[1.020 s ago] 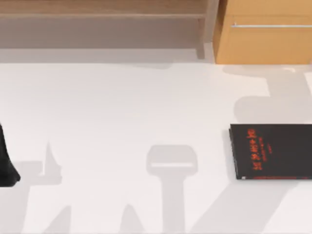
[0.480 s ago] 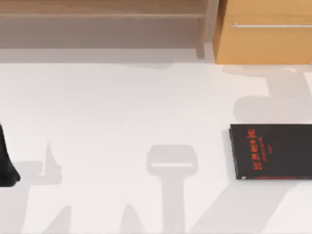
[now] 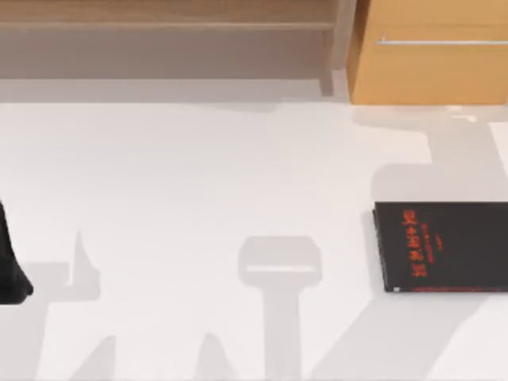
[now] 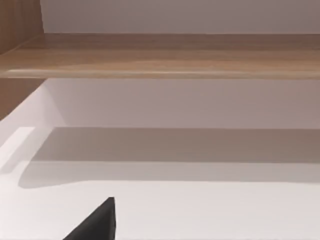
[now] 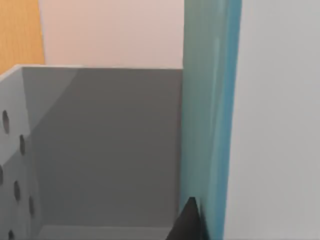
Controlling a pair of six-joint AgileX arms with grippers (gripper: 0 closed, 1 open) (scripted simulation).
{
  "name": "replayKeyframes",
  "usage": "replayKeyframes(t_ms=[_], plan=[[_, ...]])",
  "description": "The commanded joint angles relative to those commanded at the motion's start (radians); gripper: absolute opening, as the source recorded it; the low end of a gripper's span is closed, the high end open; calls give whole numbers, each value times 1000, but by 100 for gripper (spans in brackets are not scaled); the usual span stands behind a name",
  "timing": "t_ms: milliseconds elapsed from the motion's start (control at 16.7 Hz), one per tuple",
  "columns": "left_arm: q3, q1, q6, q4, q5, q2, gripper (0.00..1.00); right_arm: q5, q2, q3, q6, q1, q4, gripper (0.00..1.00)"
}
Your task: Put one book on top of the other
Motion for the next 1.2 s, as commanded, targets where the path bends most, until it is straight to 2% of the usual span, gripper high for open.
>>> replayKeyframes(t_ms=[240,480,840,1020,1200], plan=[[0,0,0,0,0,0,100,58,-61,-43,61,9,4,0],[0,0,0,0,0,0,100,241,-251,-206,287,55,3,0],[0,0,0,0,0,0,100,586,-590,-591,837,232,-31,0],[0,0,0,0,0,0,100,722,-713,-797,1149,396,-62,0],[0,0,0,0,0,0,100,814,-790,-987,1444,595,-97,0]])
